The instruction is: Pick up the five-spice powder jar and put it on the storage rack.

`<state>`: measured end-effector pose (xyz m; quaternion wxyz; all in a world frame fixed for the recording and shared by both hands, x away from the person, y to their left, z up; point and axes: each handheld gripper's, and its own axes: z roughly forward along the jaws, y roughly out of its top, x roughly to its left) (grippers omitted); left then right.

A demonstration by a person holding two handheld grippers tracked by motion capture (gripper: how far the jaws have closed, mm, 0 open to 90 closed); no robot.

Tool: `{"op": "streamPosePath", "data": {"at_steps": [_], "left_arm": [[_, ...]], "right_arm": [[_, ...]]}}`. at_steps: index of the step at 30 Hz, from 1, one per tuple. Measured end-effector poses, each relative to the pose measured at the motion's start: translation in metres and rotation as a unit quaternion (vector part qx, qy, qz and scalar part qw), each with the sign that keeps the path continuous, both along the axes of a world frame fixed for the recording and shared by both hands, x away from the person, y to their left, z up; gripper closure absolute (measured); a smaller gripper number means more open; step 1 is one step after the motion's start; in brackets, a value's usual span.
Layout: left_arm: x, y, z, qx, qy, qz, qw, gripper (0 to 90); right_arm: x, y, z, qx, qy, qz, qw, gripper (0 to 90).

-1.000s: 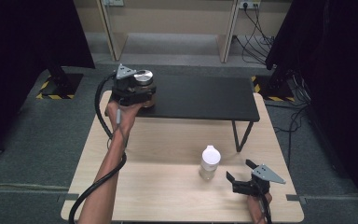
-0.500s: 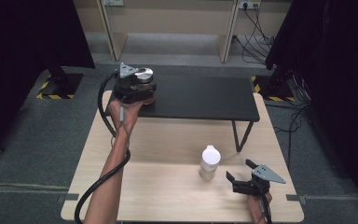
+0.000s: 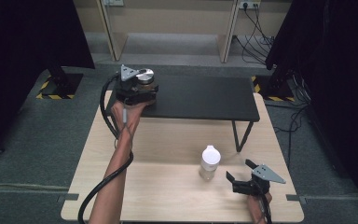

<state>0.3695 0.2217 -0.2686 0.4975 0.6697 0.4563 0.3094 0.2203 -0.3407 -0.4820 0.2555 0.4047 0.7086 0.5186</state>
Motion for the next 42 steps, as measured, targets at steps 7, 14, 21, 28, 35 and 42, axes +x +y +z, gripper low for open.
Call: {"op": "streamPosePath", "data": {"at_steps": [7, 14, 21, 28, 35, 42], "left_arm": [[-0.006, 0.015, -0.004, -0.021, -0.015, -0.01, 0.9996, 3.5], [-0.01, 0.016, -0.005, -0.019, -0.018, -0.02, 0.9994, 1.8], [-0.017, 0.026, -0.004, -0.025, -0.019, -0.021, 0.9993, 0.2], [-0.024, 0.035, -0.005, -0.025, -0.026, -0.028, 0.999, 0.0], [-0.03, 0.042, -0.005, -0.025, -0.031, -0.039, 0.9985, 0.0], [-0.041, 0.049, -0.003, -0.029, -0.039, -0.059, 0.9971, 0.0]], "right_arm": [[0.0, 0.0, 0.0, 0.0, 0.0, 0.0, 1.0, 1.1], [0.0, 0.001, 0.0, -0.002, -0.001, 0.0, 1.0, 1.1], [0.0, 0.001, 0.0, -0.003, -0.003, 0.002, 1.0, 1.1], [-0.001, 0.001, 0.0, -0.005, -0.003, 0.002, 1.0, 1.1], [0.0, 0.002, 0.001, -0.006, -0.002, 0.002, 1.0, 1.1], [0.0, 0.002, 0.001, -0.007, -0.002, 0.003, 1.0, 1.1]]}}
